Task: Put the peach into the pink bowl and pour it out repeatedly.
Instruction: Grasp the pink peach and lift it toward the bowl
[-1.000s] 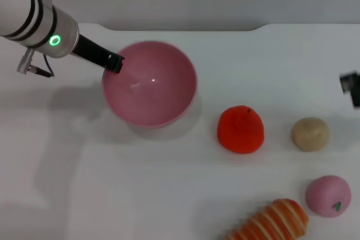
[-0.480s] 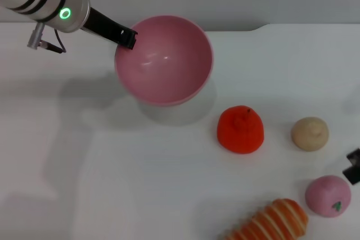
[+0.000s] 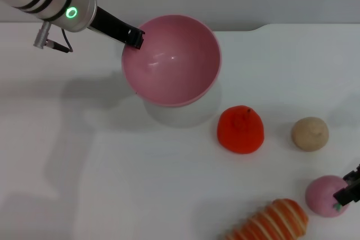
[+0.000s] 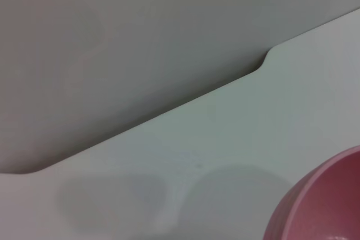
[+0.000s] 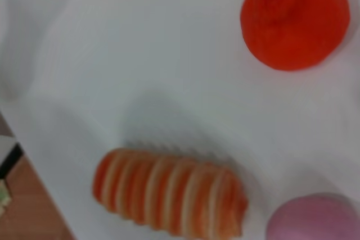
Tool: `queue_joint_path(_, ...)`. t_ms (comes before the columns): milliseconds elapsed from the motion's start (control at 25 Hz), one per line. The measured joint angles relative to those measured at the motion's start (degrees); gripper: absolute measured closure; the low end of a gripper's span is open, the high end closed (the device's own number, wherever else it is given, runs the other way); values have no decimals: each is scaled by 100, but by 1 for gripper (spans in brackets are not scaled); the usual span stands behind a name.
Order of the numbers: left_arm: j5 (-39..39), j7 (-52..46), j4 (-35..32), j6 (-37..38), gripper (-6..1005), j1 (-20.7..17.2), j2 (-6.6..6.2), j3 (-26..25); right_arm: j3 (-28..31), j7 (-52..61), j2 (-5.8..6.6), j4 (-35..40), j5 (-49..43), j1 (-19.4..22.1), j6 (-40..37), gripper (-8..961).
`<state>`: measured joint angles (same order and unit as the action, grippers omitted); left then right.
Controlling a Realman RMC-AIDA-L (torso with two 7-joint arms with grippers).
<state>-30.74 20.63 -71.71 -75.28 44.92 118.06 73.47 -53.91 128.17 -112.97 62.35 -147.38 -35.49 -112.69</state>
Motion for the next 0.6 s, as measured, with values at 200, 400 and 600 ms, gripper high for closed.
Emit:
queue_joint_path(200, -26, 16, 0, 19, 950, -12, 0, 22, -70, -118, -295, -7, -447, 12, 303, 321)
queue_joint_path(400, -50, 24, 1, 32, 950, -47, 3, 80, -116, -135, -369, -42, -511, 6, 518, 337)
queue_joint_path(600, -92, 37, 27, 36, 949, -70, 6, 90, -120, -125, -371, -144, -624, -28, 678, 353)
